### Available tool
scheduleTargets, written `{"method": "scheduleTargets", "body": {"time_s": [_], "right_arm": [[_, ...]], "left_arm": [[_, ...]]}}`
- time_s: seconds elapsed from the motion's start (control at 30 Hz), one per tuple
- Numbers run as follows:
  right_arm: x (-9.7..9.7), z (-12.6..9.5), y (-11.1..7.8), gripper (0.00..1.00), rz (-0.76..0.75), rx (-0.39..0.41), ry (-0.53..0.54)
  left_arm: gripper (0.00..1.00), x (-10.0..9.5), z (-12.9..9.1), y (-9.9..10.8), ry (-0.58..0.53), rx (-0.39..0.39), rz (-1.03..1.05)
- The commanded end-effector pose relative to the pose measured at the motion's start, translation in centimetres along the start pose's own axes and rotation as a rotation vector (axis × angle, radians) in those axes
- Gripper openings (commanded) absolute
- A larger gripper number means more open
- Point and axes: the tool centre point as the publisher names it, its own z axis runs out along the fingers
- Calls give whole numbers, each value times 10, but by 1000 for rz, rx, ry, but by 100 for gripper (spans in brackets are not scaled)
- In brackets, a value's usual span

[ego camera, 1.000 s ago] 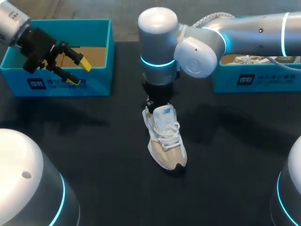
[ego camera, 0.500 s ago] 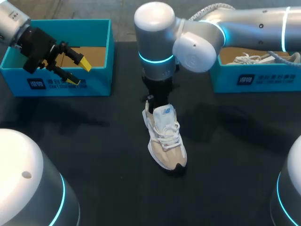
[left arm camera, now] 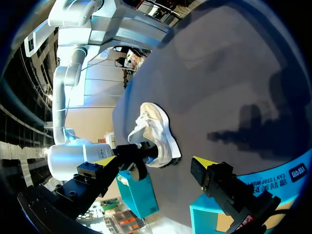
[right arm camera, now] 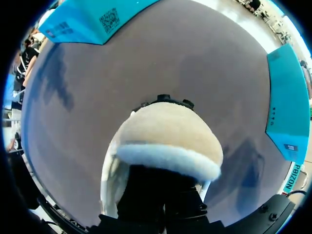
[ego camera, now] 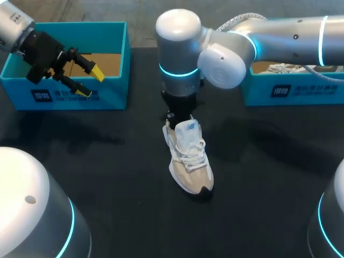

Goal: Take the shoe out of the shoebox, open the shoe tongue, remove and reinsert the insole, then place the shoe into the shoebox

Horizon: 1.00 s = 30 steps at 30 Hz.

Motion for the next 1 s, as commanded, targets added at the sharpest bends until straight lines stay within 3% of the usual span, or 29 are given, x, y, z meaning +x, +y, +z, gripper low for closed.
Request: {"method": "scheduleTargets", "body": {"time_s": [0.03, 0.27, 0.67, 0.83, 1.0], "right_arm": [[-7, -21, -12, 0, 2, -15, 0], [-12, -26, -15, 0, -3, 10, 12], [-6, 12, -19, 0, -30, 91, 66], [-1, 12, -21, 0, -36, 104, 69], [-1, -8, -21, 0, -38, 125, 51]], "left_arm": [[100, 0, 0, 0, 3, -1, 1], [100, 0, 0, 0, 3, -1, 1], [100, 0, 0, 0, 3, -1, 1], [100, 0, 0, 0, 3, -1, 1], [100, 0, 0, 0, 3, -1, 1]]}}
